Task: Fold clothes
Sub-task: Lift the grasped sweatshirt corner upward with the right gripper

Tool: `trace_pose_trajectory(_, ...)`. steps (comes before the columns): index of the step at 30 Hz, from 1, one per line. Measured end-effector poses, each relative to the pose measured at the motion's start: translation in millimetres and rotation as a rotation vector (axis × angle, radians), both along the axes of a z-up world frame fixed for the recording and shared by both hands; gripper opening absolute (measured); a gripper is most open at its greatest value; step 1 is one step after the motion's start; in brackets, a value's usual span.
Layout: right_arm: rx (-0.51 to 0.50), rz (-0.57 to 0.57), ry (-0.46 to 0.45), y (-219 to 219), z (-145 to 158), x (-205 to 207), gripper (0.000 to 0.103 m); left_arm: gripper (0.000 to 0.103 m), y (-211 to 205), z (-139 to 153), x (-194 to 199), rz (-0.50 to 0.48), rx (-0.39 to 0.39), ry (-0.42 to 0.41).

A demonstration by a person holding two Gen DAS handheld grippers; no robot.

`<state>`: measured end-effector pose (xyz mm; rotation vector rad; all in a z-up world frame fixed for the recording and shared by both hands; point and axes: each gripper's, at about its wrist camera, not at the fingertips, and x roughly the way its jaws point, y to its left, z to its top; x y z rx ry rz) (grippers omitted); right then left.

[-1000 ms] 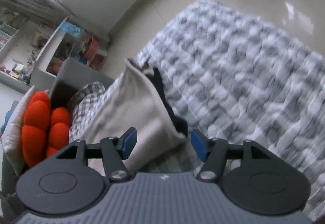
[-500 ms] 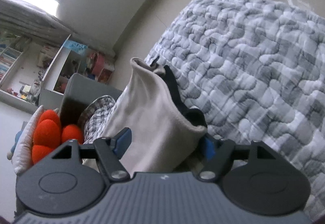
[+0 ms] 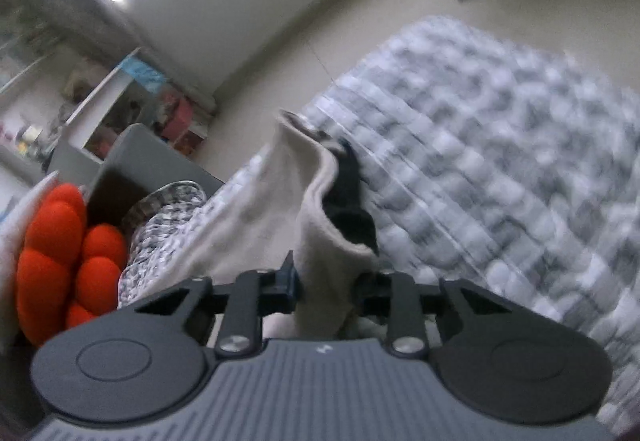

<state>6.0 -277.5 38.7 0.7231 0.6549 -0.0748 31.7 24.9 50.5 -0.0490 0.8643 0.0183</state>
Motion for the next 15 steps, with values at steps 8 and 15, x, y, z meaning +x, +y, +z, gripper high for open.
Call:
trace_pose_trajectory(8,-0.247,0.142,-0.195,41.0,29.6,-13.8,0.027,0.063,-23.9,-3.4,-3.0,-0.116,0.039,0.001)
trace_pose_trajectory(15,-0.28,0.194,-0.263,49.4,34.8,-18.0,0.027,0.063,-43.9,-10.9,15.8,-0.161,0.079,0.008)
